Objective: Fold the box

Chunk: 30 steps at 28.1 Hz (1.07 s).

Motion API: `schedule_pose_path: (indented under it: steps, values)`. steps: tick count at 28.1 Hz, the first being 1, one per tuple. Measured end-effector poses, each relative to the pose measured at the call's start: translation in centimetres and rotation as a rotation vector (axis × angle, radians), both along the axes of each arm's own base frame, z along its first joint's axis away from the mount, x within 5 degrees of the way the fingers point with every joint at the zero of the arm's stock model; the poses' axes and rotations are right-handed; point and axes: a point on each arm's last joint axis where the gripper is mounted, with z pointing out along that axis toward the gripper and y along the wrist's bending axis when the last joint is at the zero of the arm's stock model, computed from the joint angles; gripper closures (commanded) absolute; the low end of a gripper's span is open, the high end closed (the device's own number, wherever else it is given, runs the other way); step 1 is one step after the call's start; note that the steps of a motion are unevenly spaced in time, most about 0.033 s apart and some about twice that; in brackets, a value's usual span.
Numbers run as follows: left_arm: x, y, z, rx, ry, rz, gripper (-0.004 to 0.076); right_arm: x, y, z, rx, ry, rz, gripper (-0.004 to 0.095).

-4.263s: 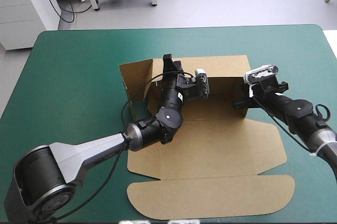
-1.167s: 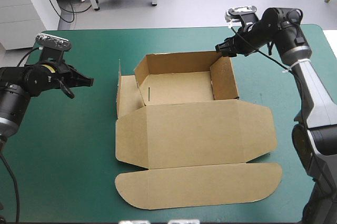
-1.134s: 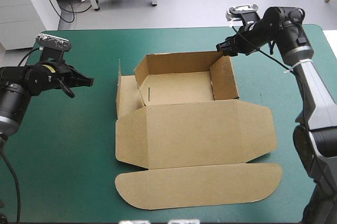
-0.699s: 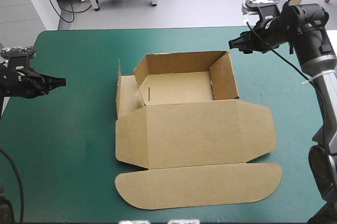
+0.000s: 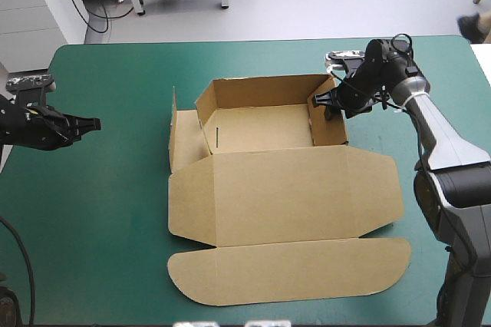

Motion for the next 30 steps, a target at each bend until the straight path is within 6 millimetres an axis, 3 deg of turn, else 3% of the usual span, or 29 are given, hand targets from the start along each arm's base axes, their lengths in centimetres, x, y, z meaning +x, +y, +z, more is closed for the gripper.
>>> schedule_pose_path:
  steps: [3,4,5,7,20,24,30]
  values:
    - [0.0,0.0,0.0,0.0,0.0,0.0,0.0732,0.4,0.2,-1.1,0.013,0.028,-0.001,0.0474]
    - [0.0,0.0,0.0,0.0,0.0,0.0,0.0732,0.5,0.2,-1.6,0.012,0.038,-0.002,0.0548]
    - [0.0,0.0,0.0,0.0,0.0,0.0,0.0732,0.7,0.2,-2.0,0.011,0.046,-0.002,0.0719]
    - [0.0,0.0,0.0,0.0,0.0,0.0,0.0732,0.7,0.3,-2.2,0.008,0.05,0.003,0.0935]
    - [0.0,0.0,0.0,0.011,-0.006,-0.021,0.0732,0.6,0.2,-1.7,0.001,0.032,0.02,0.0915]
    - [0.0,-0.1,0.0,0.008,-0.008,-0.024,0.0732,-0.2,0.1,0.4,0.006,-0.015,0.024,0.0929]
    - [0.1,-0.2,0.1,-0.017,-0.014,-0.024,0.0706,-2.4,-1.4,5.8,0.044,-0.136,0.016,0.0929]
